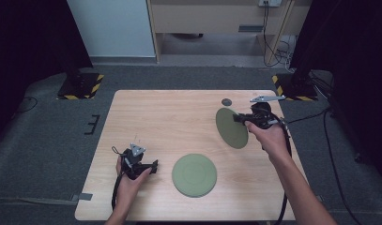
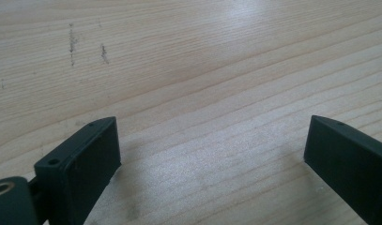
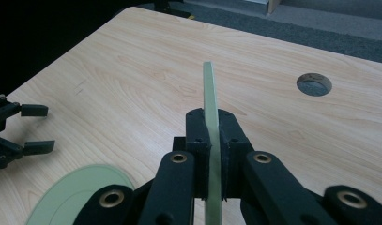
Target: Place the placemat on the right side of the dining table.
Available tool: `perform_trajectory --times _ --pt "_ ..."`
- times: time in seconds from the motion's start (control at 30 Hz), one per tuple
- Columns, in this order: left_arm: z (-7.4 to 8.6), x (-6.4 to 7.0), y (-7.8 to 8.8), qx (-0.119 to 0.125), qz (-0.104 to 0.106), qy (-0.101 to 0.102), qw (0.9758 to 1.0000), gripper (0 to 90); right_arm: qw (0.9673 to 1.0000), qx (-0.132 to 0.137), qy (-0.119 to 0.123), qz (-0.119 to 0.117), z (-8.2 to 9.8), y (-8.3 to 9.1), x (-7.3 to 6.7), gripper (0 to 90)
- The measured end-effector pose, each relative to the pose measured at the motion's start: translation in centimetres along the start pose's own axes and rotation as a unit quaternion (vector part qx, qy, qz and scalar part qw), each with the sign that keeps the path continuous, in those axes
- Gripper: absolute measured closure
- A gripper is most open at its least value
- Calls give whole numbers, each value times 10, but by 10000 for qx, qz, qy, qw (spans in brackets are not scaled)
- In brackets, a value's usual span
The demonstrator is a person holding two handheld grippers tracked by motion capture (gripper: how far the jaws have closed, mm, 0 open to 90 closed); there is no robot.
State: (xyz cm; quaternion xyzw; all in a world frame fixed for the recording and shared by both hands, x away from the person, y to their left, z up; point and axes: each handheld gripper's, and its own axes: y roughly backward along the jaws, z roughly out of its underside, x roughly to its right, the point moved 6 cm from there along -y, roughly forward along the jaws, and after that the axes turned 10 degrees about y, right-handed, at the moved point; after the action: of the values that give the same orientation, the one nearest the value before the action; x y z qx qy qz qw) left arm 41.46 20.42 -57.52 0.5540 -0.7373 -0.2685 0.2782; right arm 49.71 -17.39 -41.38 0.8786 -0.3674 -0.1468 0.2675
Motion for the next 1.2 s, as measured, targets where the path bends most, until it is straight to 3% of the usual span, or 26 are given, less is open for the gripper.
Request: perform_trajectory --times 0.83,1.2 --pt "4 1 -2 -60 7 50 10000 16 9985 -81 -30 539 -22 1 24 856" --pt "4 3 -2 -70 20 9 10000 13 9966 -84 -204 790 -20 -2 39 856"
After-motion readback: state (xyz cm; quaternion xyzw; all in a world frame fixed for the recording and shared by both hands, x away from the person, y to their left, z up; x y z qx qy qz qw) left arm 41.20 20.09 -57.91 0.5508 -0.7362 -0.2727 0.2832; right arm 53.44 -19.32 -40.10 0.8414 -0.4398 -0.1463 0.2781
